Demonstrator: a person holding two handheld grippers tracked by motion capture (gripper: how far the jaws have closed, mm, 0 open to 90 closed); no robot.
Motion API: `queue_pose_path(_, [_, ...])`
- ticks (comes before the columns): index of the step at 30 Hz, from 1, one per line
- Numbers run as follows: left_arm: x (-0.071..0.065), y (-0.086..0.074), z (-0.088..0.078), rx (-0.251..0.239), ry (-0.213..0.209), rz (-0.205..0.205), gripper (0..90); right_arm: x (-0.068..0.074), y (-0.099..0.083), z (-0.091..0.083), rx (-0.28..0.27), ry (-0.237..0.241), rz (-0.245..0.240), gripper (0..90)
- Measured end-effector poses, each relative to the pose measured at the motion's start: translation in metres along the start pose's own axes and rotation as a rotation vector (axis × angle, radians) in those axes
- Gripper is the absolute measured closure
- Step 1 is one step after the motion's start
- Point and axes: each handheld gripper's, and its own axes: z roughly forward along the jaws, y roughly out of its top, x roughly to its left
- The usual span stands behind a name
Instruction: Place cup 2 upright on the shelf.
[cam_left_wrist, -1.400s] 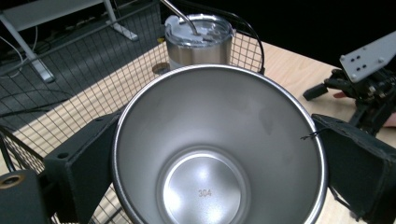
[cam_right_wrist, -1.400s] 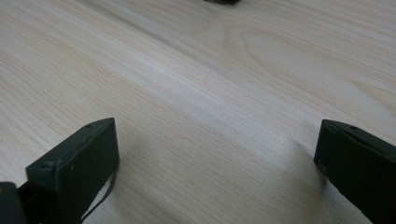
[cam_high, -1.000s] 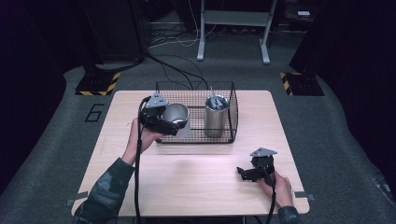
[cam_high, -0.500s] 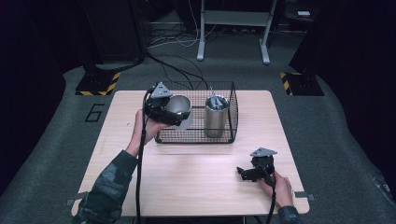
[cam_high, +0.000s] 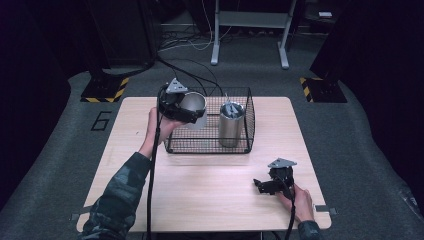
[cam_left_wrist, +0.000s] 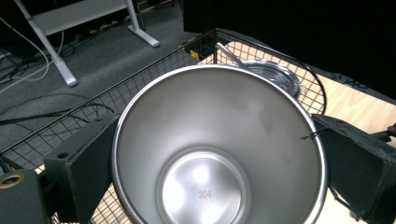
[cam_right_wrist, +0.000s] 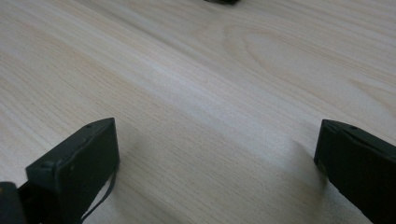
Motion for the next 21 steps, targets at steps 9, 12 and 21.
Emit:
queue_pose_path(9, [0.012,0.001,0.021,0.027,0.008,-0.021,6.1,0.000,0.000,0.000,-0.003,-0.002,0.006,0.0])
queue_pose_path(12, [0.015,-0.001,0.028,0.034,0.010,-0.031,6.1,0.000,0.000,0.000,-0.003,-0.002,0.006,0.0])
queue_pose_path(21, [0.022,-0.009,0.047,0.079,0.011,-0.056,6.1,0.000,0.000,0.000,-0.003,-0.002,0.006,0.0])
